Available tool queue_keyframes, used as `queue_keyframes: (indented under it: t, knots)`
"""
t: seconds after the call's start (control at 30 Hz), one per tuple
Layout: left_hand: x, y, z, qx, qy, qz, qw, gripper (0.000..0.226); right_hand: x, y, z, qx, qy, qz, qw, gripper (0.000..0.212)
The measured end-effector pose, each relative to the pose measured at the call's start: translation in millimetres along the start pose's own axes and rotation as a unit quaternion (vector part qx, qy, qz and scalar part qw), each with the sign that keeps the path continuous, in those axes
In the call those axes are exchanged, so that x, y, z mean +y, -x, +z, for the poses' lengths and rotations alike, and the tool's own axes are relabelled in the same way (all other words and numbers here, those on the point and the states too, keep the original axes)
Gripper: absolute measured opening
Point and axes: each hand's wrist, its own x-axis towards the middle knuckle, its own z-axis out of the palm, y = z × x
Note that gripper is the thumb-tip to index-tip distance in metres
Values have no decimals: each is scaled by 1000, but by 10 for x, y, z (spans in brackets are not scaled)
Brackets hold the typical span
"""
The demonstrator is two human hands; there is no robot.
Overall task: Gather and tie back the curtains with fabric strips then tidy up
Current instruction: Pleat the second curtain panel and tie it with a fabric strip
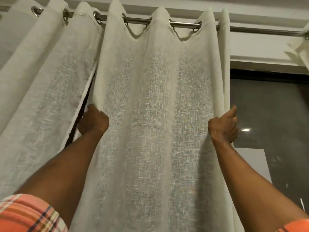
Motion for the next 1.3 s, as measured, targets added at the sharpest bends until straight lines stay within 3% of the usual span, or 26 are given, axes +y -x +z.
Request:
queue_keyframes:
  t: [0.3, 0.7, 0.8, 0.87, 0.93, 1.0, 1.1, 1.3]
  knots:
    - [517, 277, 343, -79, 36, 107, 990, 31, -39, -75, -38, -87, 22, -9, 996, 36]
    - [1171, 522, 508, -112, 53, 109, 986, 33, 36, -160, -203, -115, 18, -36, 993, 31]
    - [1834, 890, 516, -149, 49, 196, 968, 31, 77, -265, -237, -126, 4, -35, 991, 28]
    - [2375, 1322, 466, -202, 77, 297, 930, 28, 177, -331, -200, -148, -20, -41, 988, 24]
    - [2818, 1722, 401, -233, 97, 384, 888, 27, 341, -343, -186, -190, -116, -34, 974, 32]
    - [2979, 1912, 348, -236, 69, 419, 874, 29, 504, -385, -182, -200, -169, -30, 965, 37]
    - [2677, 1817, 425, -225, 5, 410, 884, 30, 515, -550, -280, -225, -148, -7, 963, 19]
    - [1715, 1495, 565, -212, -43, 275, 937, 34, 342, -602, -343, -213, -125, 26, 969, 41]
